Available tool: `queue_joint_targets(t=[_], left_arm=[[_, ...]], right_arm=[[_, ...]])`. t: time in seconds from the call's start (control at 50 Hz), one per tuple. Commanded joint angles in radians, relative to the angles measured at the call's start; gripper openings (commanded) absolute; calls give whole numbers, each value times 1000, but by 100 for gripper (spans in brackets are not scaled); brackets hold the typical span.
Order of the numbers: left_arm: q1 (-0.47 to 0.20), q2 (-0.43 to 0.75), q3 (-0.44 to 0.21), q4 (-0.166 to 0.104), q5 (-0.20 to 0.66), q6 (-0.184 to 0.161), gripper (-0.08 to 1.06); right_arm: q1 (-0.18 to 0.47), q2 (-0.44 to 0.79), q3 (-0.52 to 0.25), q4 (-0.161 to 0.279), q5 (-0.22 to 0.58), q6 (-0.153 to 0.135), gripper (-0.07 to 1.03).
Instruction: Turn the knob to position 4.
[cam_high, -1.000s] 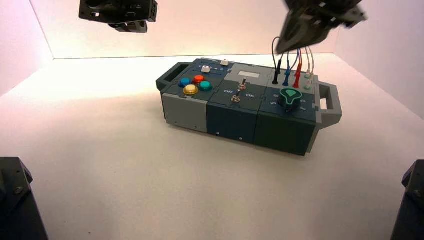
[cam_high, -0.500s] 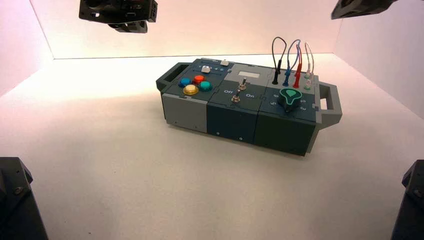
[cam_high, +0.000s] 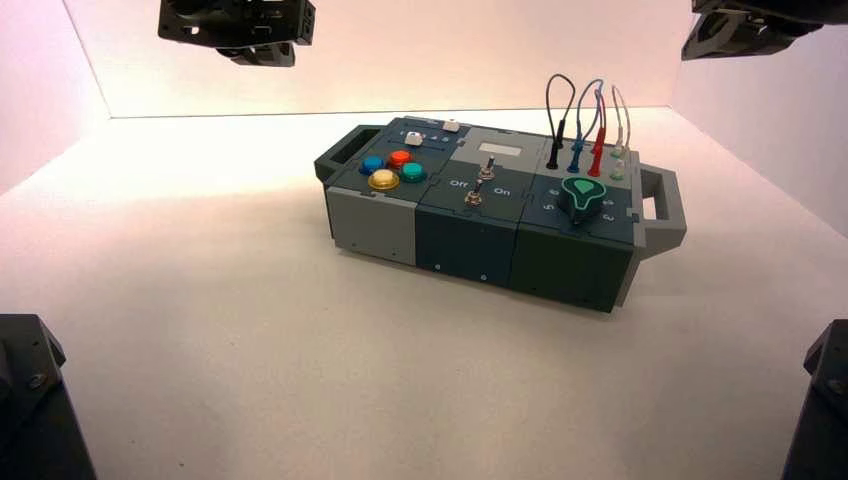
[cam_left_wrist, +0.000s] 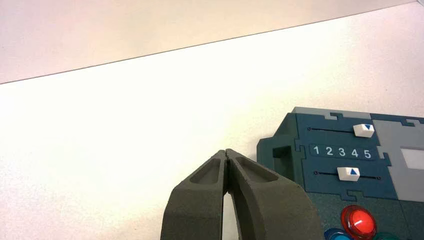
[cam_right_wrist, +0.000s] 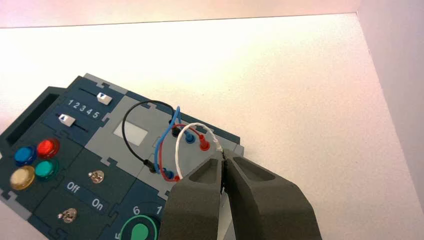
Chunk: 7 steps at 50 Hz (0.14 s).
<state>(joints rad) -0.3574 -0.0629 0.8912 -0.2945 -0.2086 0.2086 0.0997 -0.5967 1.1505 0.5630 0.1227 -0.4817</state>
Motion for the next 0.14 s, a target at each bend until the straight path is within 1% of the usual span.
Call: queue_joint_targets(t=[0.02,0.14], left_arm=[[0,-11,-25,3,-11,2,-3],[0,-9,-25,3,-9,2,-3]], right_arm=[[-6,12,-11,6,-18,3,-2],[-6,41,-11,9,-21,5,-2]])
